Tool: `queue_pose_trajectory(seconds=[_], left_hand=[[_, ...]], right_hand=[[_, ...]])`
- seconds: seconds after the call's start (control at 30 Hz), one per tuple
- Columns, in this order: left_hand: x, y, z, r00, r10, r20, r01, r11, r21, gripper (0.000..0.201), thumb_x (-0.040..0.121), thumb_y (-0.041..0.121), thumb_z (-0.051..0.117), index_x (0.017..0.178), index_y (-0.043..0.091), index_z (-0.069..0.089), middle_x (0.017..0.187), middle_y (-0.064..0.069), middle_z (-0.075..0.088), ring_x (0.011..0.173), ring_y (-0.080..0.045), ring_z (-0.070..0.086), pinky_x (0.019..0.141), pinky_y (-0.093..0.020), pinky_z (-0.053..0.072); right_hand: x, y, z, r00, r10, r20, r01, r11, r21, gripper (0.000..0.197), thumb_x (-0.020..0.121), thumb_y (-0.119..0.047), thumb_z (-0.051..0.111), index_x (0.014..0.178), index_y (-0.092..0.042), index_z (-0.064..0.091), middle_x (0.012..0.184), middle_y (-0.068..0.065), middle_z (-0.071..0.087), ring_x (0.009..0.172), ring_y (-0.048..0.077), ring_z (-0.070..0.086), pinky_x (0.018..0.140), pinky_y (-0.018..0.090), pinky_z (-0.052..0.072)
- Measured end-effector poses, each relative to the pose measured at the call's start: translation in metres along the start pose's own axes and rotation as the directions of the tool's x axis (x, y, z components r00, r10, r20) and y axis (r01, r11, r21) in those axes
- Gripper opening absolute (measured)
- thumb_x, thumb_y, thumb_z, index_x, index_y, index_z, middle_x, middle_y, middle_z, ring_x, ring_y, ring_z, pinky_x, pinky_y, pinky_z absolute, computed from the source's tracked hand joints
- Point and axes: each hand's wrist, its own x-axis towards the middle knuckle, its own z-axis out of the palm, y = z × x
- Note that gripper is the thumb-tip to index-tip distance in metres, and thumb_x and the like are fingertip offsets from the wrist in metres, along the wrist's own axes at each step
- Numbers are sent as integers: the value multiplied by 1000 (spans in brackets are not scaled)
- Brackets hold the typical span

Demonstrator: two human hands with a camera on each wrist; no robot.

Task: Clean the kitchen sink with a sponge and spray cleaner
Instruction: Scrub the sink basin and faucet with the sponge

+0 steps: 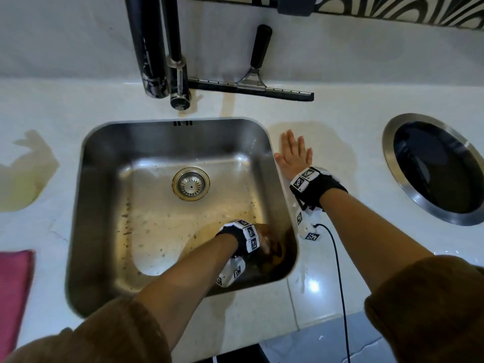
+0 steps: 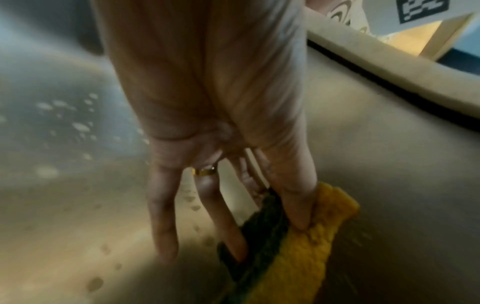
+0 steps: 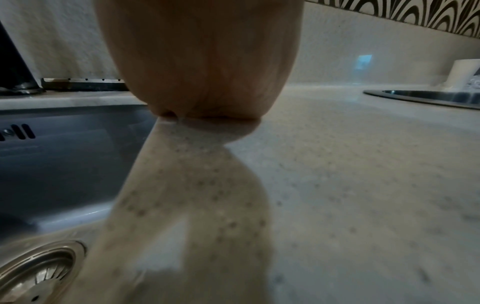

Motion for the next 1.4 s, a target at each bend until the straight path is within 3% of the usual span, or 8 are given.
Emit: queue_pose_trajectory(seconds=[0.17, 0.3, 0.47, 0.63, 0.83, 1.03, 1.3, 1.4], left_hand=[[5, 0, -66, 969, -58, -238, 40, 996, -78, 34, 85, -1, 62, 119, 6, 63, 115, -13, 64, 91, -27, 62, 84, -37, 53], [14, 9, -118, 732, -168, -660, 48, 980, -195, 33, 89, 4, 57, 122, 1, 59, 110, -12, 62, 90, -14, 47, 77, -23, 37], [36, 23, -158, 549, -280, -788, -178, 882, -437, 19, 87, 7, 59, 99, 19, 50, 98, -5, 51, 90, -17, 48, 75, -22, 40], [64, 29, -166, 500, -294, -815, -345, 795, -498, 25, 84, 4, 60, 74, 26, 52, 119, -19, 59, 102, -35, 62, 86, -46, 55], [57, 43, -139, 452, -172, -875, -430, 817, -383, 24, 80, -5, 58, 80, 20, 57, 106, -4, 49, 102, -34, 59, 84, -51, 54], [33, 38, -100, 619, -99, -779, -377, 833, -405, 23, 82, -5, 57, 92, 16, 56, 98, -6, 57, 90, -24, 59, 56, -21, 50], [6, 16, -38, 953, -3, -303, -39, 991, -130, 38, 81, -3, 64, 118, 3, 60, 105, -10, 60, 86, -18, 54, 70, -20, 45], [-5, 15, -31, 985, -23, -174, 10, 997, -75, 44, 87, 1, 59, 130, 6, 52, 126, -15, 56, 98, -18, 50, 81, -29, 42]], right_hand=[[1, 0, 1, 1000, -1, 2, 1, 1000, -11, 58, 102, -37, 21, 149, -24, -10, 157, -6, -19, 146, 23, -18, 116, 45, -11], [2, 1, 2, 1000, -5, -11, 5, 1000, -4, 59, 101, -36, 23, 150, -25, -8, 158, -7, -18, 146, 23, -17, 116, 46, -10], [4, 4, 4, 1000, -16, -23, 16, 1000, 3, 59, 101, -38, 23, 150, -26, -7, 157, -8, -18, 146, 22, -17, 116, 46, -10], [4, 6, 6, 999, -31, -42, 31, 999, 7, 58, 101, -39, 22, 150, -27, -8, 157, -9, -18, 146, 21, -18, 116, 44, -12], [5, 7, 5, 999, -22, -25, 22, 1000, -2, 59, 101, -40, 22, 149, -28, -10, 157, -9, -19, 145, 21, -19, 116, 44, -12], [2, 4, 2, 1000, -30, -7, 30, 1000, 1, 59, 101, -38, 22, 150, -26, -10, 157, -8, -20, 145, 22, -19, 116, 45, -12], [3, 3, 1, 1000, -18, -3, 18, 1000, -9, 58, 102, -38, 22, 150, -24, -9, 157, -6, -19, 145, 23, -19, 116, 45, -12], [3, -1, -4, 1000, 0, 15, 0, 1000, 8, 60, 101, -34, 26, 151, -21, -6, 158, -3, -18, 146, 25, -17, 117, 46, -9]])
